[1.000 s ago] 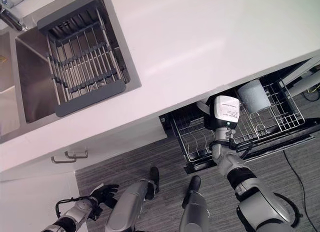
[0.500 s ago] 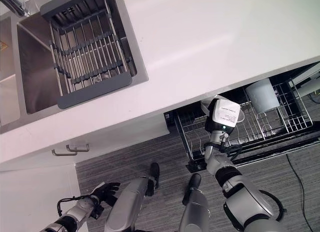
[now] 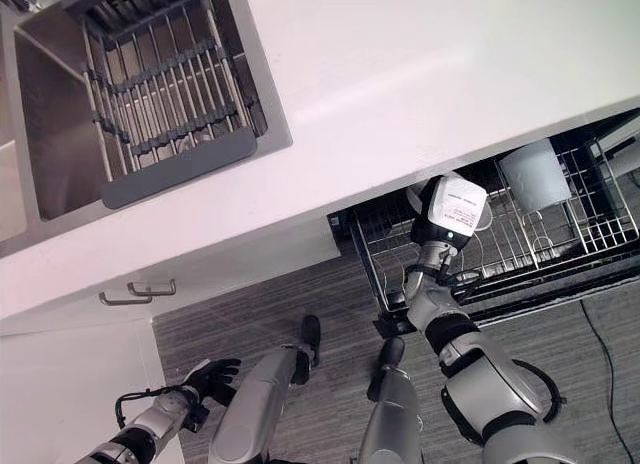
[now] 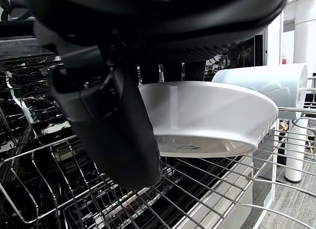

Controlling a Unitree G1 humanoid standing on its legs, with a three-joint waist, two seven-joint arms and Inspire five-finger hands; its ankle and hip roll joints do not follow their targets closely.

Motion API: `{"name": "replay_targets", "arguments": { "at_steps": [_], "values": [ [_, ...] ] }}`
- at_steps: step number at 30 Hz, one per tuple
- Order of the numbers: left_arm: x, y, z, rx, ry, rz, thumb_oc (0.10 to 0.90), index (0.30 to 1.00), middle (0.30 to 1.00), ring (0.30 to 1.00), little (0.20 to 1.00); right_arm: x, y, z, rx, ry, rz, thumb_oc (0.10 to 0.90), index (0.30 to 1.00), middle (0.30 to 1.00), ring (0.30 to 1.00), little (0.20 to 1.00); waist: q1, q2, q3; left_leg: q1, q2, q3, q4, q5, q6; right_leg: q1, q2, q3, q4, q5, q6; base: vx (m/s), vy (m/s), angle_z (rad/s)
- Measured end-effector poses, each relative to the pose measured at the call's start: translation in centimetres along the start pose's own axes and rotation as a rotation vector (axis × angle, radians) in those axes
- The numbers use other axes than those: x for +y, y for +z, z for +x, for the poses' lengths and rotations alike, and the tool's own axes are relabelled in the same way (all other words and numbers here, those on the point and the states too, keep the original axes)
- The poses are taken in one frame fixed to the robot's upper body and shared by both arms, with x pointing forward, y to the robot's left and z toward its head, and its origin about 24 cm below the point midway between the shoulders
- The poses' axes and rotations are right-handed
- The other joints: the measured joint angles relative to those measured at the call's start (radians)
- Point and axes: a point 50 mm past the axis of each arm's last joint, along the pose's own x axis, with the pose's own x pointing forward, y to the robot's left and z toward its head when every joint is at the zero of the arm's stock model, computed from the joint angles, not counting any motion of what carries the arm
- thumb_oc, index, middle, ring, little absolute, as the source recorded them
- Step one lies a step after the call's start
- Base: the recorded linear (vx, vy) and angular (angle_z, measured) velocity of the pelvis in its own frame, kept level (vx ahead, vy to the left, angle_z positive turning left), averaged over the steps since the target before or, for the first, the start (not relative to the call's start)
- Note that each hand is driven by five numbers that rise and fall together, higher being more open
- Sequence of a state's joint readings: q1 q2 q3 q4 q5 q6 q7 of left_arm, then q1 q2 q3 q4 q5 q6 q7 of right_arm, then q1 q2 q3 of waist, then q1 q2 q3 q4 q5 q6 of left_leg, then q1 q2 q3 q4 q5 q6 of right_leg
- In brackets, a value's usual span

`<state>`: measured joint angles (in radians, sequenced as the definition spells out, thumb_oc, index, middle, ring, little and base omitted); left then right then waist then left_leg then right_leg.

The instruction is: Place the dishes in the dishwasher.

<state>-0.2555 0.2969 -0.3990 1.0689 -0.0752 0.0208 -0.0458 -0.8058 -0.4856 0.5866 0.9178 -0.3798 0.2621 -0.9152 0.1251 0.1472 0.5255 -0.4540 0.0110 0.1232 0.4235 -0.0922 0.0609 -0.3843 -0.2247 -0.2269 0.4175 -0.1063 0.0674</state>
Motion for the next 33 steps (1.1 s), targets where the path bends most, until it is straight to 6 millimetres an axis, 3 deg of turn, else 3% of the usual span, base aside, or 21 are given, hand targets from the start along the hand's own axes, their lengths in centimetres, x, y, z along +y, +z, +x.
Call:
{"name": "replay_targets", "arguments": {
  "at_steps": [6, 7, 11, 12, 17, 22, 24, 26, 33],
  "values": [
    [0.0, 0.0, 0.0, 0.0, 0.003, 0.001, 0.8, 0.9, 0.9, 0.9, 0.9, -0.7, 0.4, 0.9, 0.008, -0.036, 0.004, 0.4, 0.3, 0.3, 0.3, 0.3, 0.01, 0.0, 0.0, -0.028, 0.001, -0.002, 0.008, 0.005, 0.0, -0.029, -0.001, 0.0, 0.012, -0.003, -0.004, 0.0, 0.0, 0.0],
    [0.0, 0.0, 0.0, -0.001, 0.004, 0.001, 0.8, 0.9, 0.9, 0.9, 0.9, -0.6, 0.3, 0.9, 0.016, -0.034, 0.001, 0.464, 0.396, 0.396, 0.396, 0.396, 0.014, 0.0, 0.0, -0.028, 0.001, -0.002, 0.008, 0.005, -0.001, -0.029, -0.001, 0.0, 0.011, -0.003, -0.004, 0.0, 0.0, 0.0],
    [0.0, 0.0, 0.0, -0.001, 0.014, 0.001, 0.8, 0.9, 0.9, 0.9, 0.9, -0.8, 0.2, 1.2, 0.04, -0.037, -0.004, 0.588, 0.582, 0.582, 0.582, 0.582, 0.017, 0.0, 0.0, -0.04, 0.001, -0.003, 0.011, 0.007, -0.001, -0.04, -0.001, 0.0, 0.011, -0.003, -0.005, 0.0, 0.0, 0.0],
    [0.0, 0.0, 0.0, -0.001, 0.015, 0.001, 0.8, 0.9, 0.9, 0.9, 0.9, -0.8, 0.2, 1.3, 0.038, -0.039, -0.003, 0.8, 0.9, 0.9, 0.9, 0.9, 0.017, 0.0, 0.0, -0.042, 0.001, -0.002, 0.012, 0.007, 0.0, -0.043, -0.001, 0.001, 0.012, -0.003, -0.005, 0.0, 0.0, 0.0],
    [0.0, 0.6, 0.1, -0.021, 0.016, -0.025, 0.8, 0.9, 0.9, 0.9, 0.9, -0.9, 0.8, 1.6, 0.028, -0.032, 0.038, 0.8, 0.9, 0.9, 0.9, 0.9, 0.017, 0.0, 0.0, -0.071, 0.002, -0.007, 0.022, 0.009, 0.001, -0.067, -0.001, 0.0, 0.023, -0.001, -0.004, 0.0, -0.002, 0.01],
    [0.0, 0.9, 0.1, -0.03, 0.015, -0.028, 0.8, 0.9, 0.9, 0.9, 0.9, 0.6, 1.9, 0.7, 0.049, 0.149, 0.217, 0.8, 0.9, 0.9, 0.9, 0.9, 0.014, 0.0, 0.0, -0.071, 0.003, -0.007, 0.023, 0.009, 0.001, -0.066, 0.0, -0.001, 0.024, 0.0, -0.001, -0.01, -0.02, 0.0],
    [0.1, 1.0, 0.1, -0.033, 0.016, -0.028, 0.8, 0.9, 0.9, 0.9, 0.9, 2.1, 2.8, -0.7, 0.05, 0.32, 0.318, 0.8, 0.9, 0.9, 0.9, 0.9, 0.013, 0.0, 0.0, -0.069, 0.005, -0.008, 0.024, 0.01, 0.0, -0.063, 0.001, -0.001, 0.026, 0.0, -0.001, -0.01, -0.07, 0.02],
    [0.1, 1.0, 0.1, -0.028, 0.016, -0.027, 0.8, 0.9, 0.9, 0.9, 0.9, 2.6, 3.1, -1.4, 0.038, 0.36, 0.351, 0.8, 0.9, 0.9, 0.9, 0.9, 0.011, 0.0, 0.0, -0.062, 0.006, -0.011, 0.026, 0.01, 0.0, -0.055, 0.003, -0.002, 0.027, 0.001, -0.001, -0.01, -0.06, 0.03],
    [0.5, 1.8, 0.3, -0.024, 0.023, -0.019, 0.8, 0.9, 0.9, 0.9, 0.9, 3.0, 3.0, -1.1, 0.029, 0.508, 0.386, 0.8, 0.9, 0.9, 0.9, 0.9, -0.005, -0.001, 0.0, -0.023, 0.006, -0.024, 0.01, 0.021, -0.004, -0.01, 0.004, -0.014, 0.019, -0.001, -0.006, 0.0, -0.051, 0.05]
  ]
}}
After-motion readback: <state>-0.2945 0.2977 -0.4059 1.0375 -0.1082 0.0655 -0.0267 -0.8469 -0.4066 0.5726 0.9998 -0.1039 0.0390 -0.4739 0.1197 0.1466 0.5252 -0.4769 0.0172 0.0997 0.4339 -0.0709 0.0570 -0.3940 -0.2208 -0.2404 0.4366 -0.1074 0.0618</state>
